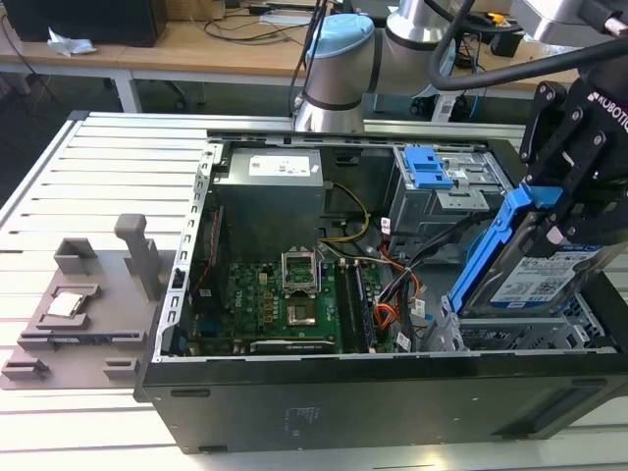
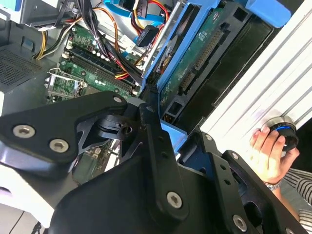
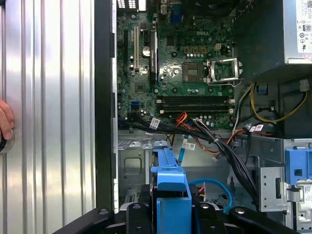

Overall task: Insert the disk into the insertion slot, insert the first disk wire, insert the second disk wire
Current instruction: 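Insert the disk into the insertion slot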

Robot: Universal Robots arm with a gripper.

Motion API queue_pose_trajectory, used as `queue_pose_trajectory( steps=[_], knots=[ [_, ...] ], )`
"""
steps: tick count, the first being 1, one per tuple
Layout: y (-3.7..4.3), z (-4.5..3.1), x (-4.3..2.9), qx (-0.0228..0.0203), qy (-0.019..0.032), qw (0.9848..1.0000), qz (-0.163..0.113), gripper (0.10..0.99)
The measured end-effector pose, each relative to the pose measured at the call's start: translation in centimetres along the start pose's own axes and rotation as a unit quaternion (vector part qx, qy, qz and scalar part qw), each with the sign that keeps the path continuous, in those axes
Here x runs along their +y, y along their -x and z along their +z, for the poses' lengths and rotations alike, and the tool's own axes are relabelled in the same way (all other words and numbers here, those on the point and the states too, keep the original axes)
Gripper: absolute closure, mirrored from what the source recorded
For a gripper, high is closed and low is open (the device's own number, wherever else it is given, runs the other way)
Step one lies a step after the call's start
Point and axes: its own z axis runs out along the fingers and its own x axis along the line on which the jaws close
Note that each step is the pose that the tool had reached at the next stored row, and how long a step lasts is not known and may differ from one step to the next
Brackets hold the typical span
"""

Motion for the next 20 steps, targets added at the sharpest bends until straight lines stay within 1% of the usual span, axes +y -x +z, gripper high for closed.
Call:
queue_pose_trajectory(
  steps=[1,7,11,13,17,18,20],
  knots=[
    [0.00,0.09,0.00,0.0000,0.0000,1.0000,0.000,0.722],
    [-0.06,1.52,-0.06,0.0000,0.0000,1.0000,0.000,0.722],
    [-0.08,2.03,-0.08,0.0000,0.0001,1.0000,0.000,0.722],
    [-0.09,2.52,-0.09,0.0000,0.0001,1.0000,0.000,0.722],
    [-0.11,2.95,-0.11,0.0000,0.0001,1.0000,0.000,0.722],
    [-0.12,3.20,-0.12,0.0000,0.0001,1.0000,0.000,0.722],
    [-0.13,3.40,-0.13,0.0000,0.0001,1.0000,0.000,0.722]
  ],
)
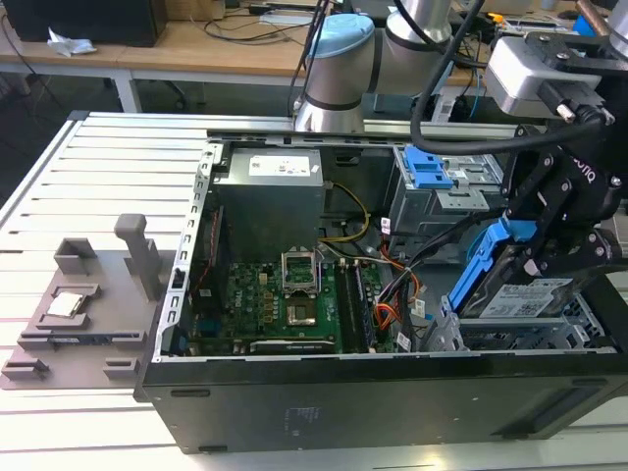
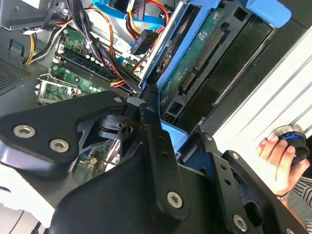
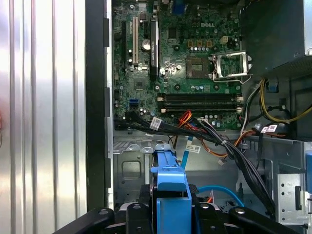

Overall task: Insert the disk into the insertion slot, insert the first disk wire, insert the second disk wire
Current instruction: 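Insert the disk into the insertion slot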

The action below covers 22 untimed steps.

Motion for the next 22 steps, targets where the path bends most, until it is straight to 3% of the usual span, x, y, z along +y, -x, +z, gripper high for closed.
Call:
queue_pose_trajectory(
  steps=[6,7,11,12,17,22],
  knots=[
    [0.00,0.01,0.00,0.0001,0.0000,1.0000,0.000,0.710],
    [0.00,0.00,0.00,0.0001,0.0000,1.0000,0.000,0.647],
    [0.00,0.01,0.00,0.0002,0.0000,1.0000,0.000,0.647],
    [0.00,0.01,0.00,0.0003,0.0000,1.0000,0.000,0.663],
    [0.00,0.01,0.00,0.0003,0.0000,1.0000,0.000,0.973],
    [0.00,0.01,0.00,0.0004,0.0000,1.0000,0.000,0.980]
  ],
)
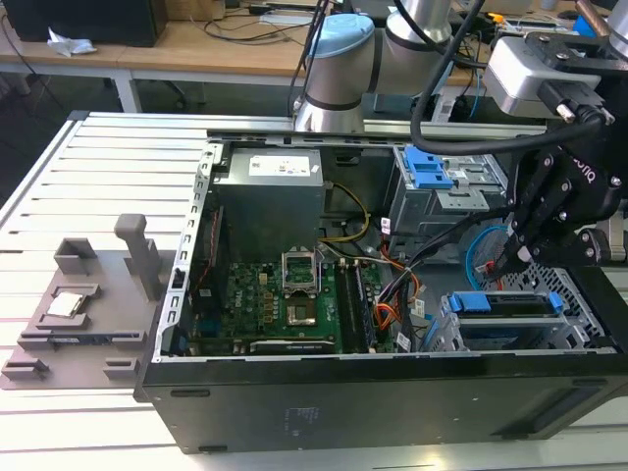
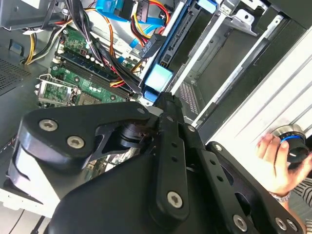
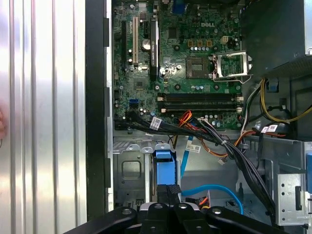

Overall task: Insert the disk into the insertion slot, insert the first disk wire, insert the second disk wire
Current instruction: 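Insert the disk into the insertion slot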

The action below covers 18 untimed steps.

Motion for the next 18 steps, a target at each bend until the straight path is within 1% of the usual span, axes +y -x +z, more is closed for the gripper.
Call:
queue_pose_trajectory(
  steps=[4,6,11,13,18],
  knots=[
    [0.02,0.01,0.00,0.0000,0.0000,1.0000,0.000,0.980],
    [0.21,0.00,-0.22,0.0001,0.0000,1.0000,0.000,0.980],
    [1.18,0.01,-0.88,0.0001,0.0001,1.0000,-0.002,0.980],
    [1.20,0.05,-0.95,0.0001,0.0004,1.0000,-0.002,0.980],
    [1.19,0.64,-0.98,0.0001,0.0007,1.0000,-0.002,0.980]
  ],
)
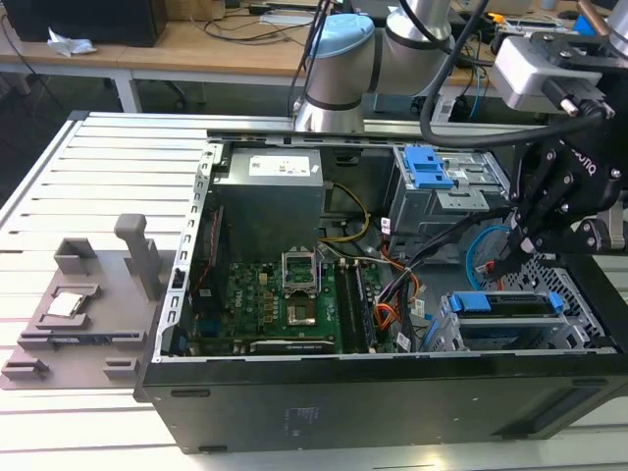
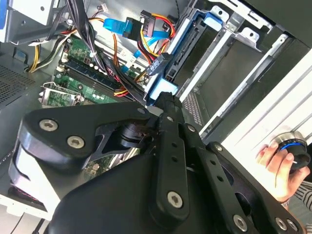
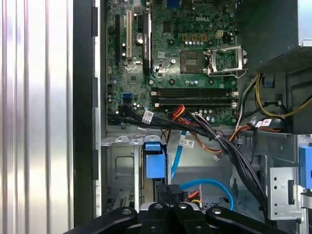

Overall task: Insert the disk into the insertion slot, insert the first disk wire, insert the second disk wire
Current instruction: 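Insert the disk into the insertion slot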

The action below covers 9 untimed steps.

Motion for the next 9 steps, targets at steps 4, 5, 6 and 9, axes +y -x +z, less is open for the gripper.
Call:
queue_pose_trajectory(
  steps=[4,5,6,9],
  knots=[
    [-0.02,0.34,-0.01,0.0000,0.0000,1.0000,0.000,0.980],
    [-0.02,0.45,-0.02,-0.0001,0.0000,1.0000,0.000,0.980],
    [-0.03,0.68,-0.03,0.0000,0.0000,1.0000,0.000,0.980],
    [-0.03,0.76,-0.03,0.0000,0.0000,1.0000,0.000,0.980]
  ],
)
